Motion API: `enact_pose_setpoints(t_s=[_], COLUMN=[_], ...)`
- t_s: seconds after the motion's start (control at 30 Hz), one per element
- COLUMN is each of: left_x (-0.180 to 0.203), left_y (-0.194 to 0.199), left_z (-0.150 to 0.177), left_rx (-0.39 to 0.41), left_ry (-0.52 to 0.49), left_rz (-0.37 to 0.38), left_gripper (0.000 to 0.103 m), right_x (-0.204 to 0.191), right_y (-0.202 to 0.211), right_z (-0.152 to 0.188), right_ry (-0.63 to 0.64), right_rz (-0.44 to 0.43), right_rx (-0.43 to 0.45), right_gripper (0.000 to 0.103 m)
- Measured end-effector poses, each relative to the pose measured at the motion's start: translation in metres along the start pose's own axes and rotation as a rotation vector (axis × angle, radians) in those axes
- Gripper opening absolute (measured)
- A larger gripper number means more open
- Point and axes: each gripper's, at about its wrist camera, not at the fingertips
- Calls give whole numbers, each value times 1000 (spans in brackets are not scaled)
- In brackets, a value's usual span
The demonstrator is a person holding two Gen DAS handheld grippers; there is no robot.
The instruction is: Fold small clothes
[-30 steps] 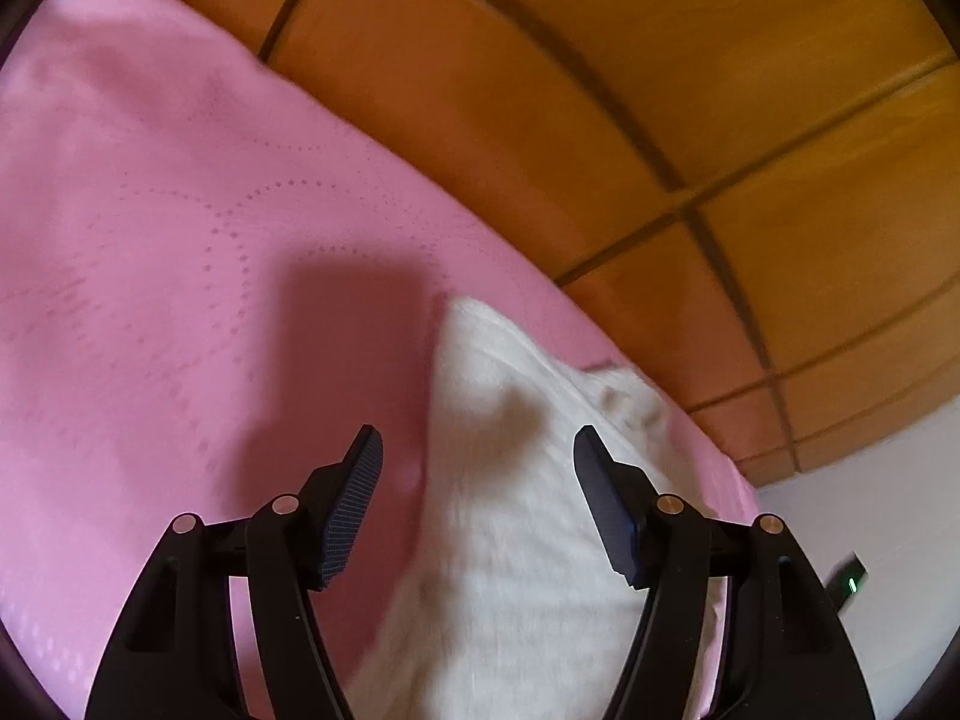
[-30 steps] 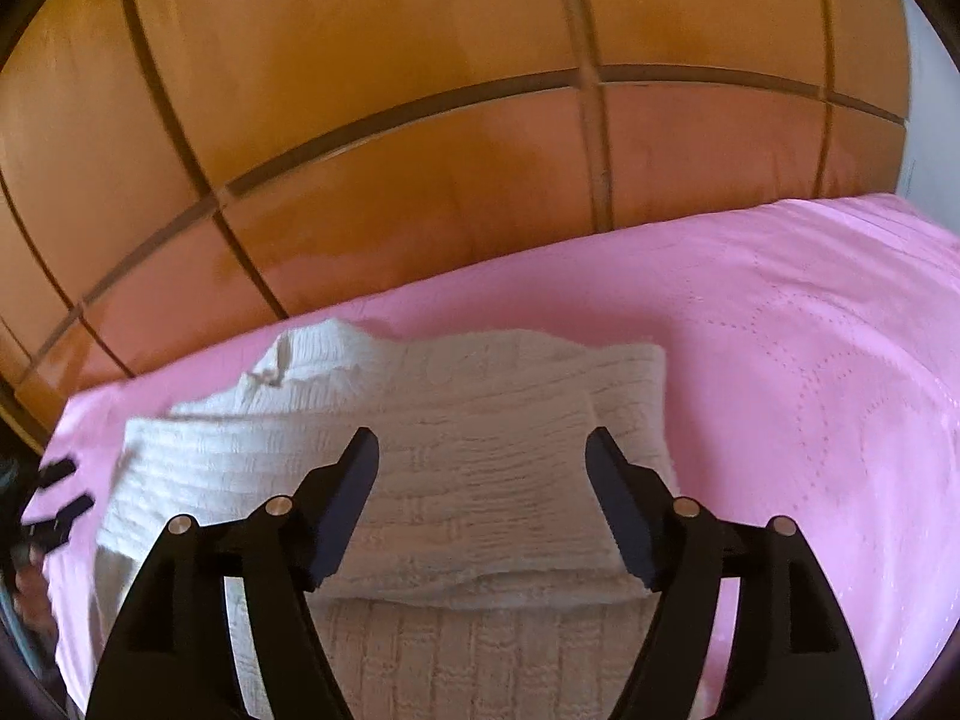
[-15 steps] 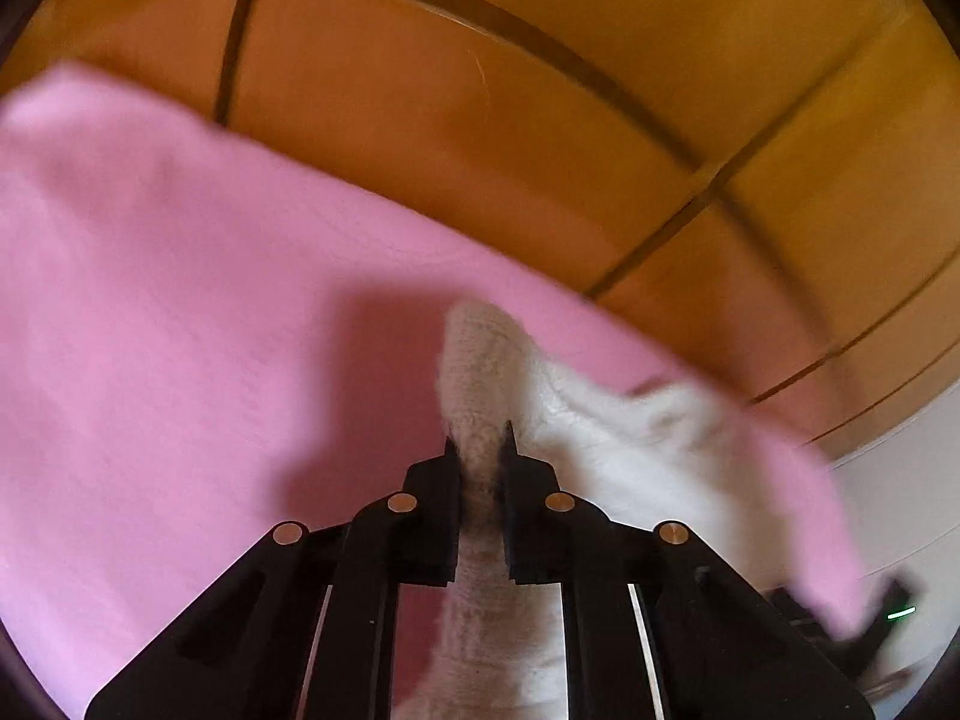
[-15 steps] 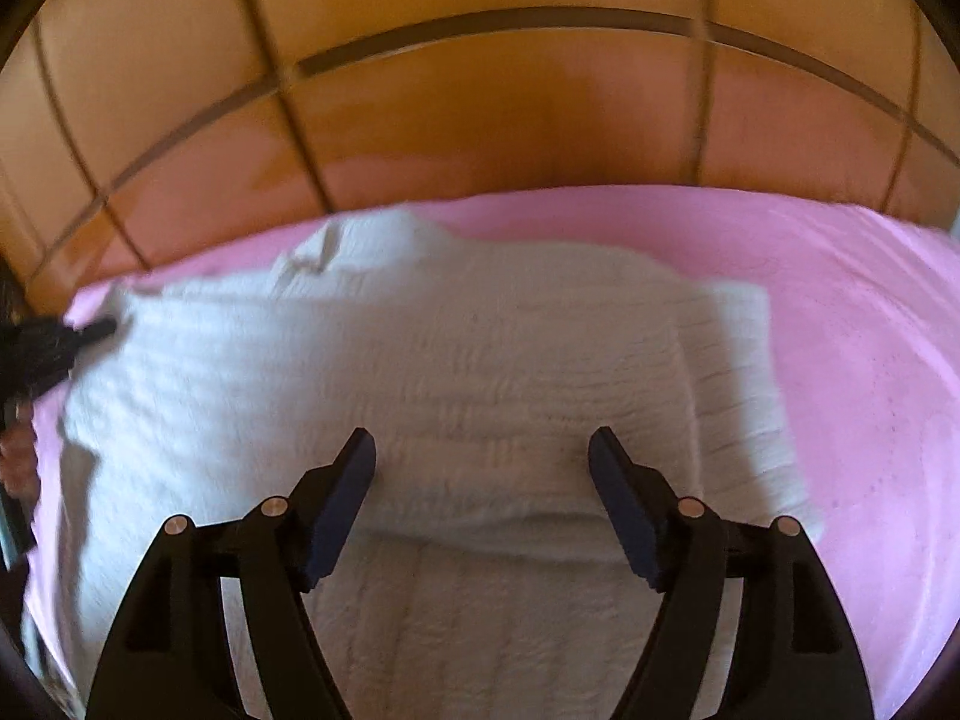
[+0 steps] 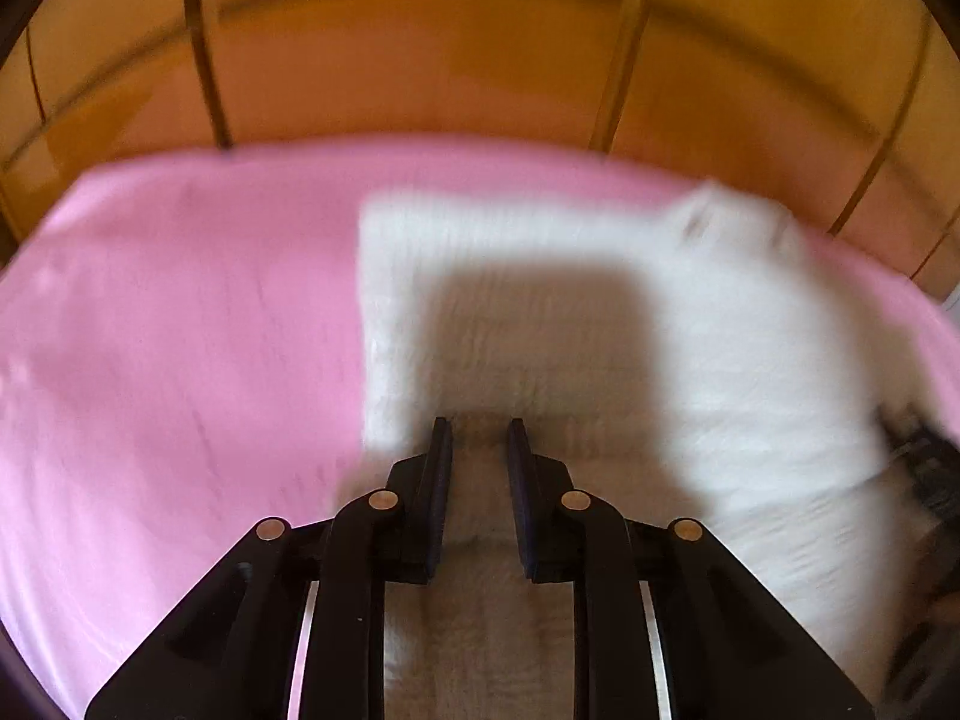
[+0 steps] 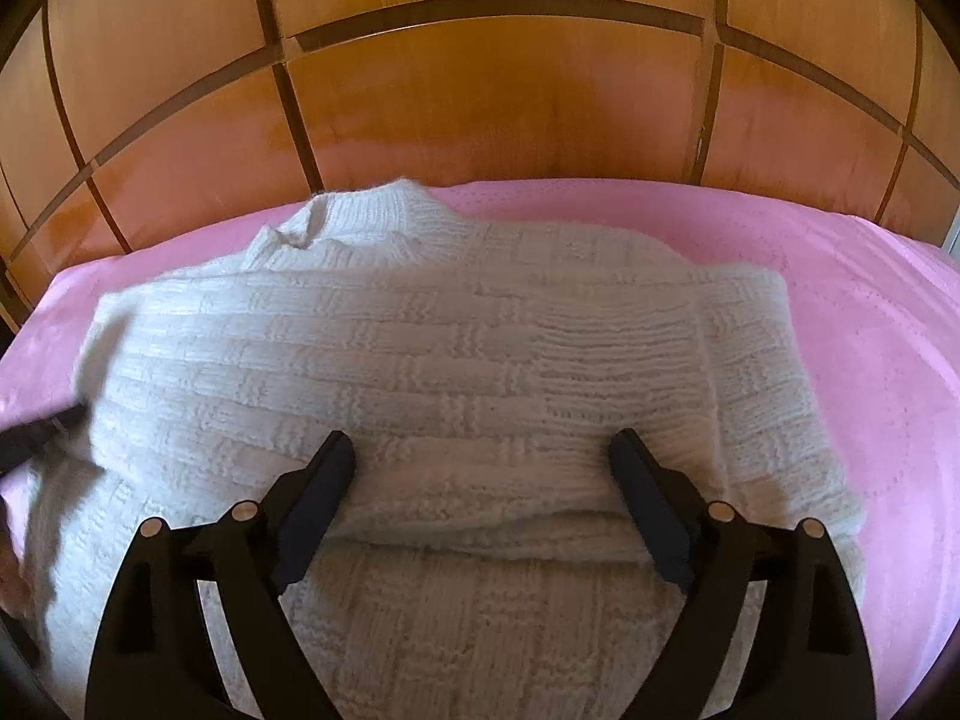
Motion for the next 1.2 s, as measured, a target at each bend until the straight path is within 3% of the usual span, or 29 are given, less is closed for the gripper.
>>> enact_pose_setpoints(t_s=[0.03,0.2,0.3,0.33,0.57,0.73,0.8,0.97,1.2], left_x=[1,4,5,6,11,13,13,7,-2], left_y=[0,25,55,67,118,133,134,133,129], left_z=[4,2,14,20,41,55,59,71,98], left_rx=[39,36,93,127,213,231,229,209,161], left_ry=[-6,68,74,74,63,80,76,97,137], left_rz=[-17,-31,-58,-64,-82,-80,-83,-70,-55], left_gripper=[18,18,57,58,58,58,58,58,58], right_x=[1,1,-1,-2,-7,0,4,1,6], right_y=[0,1,8,12,43,28,17,14,33], right_z=[0,0,2,1,-10,2,12,23,29], right_ry=[-2,-4,-4,-4,-34,-36,-33,5,-16], right_rz=[-3,-6,0,3,-45,27,45,56,55], right_rx=[0,5,9,7,28,-26,-59,-21,-35], right_gripper=[88,88,89,89,92,92,93,97,99])
Point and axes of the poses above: each gripper's, at about its wrist camera, not at the fingertips, and y roughly against the way its jaws point, x to its right, z to its underside, and after that the axes turned 14 degrees about -y, right-handed
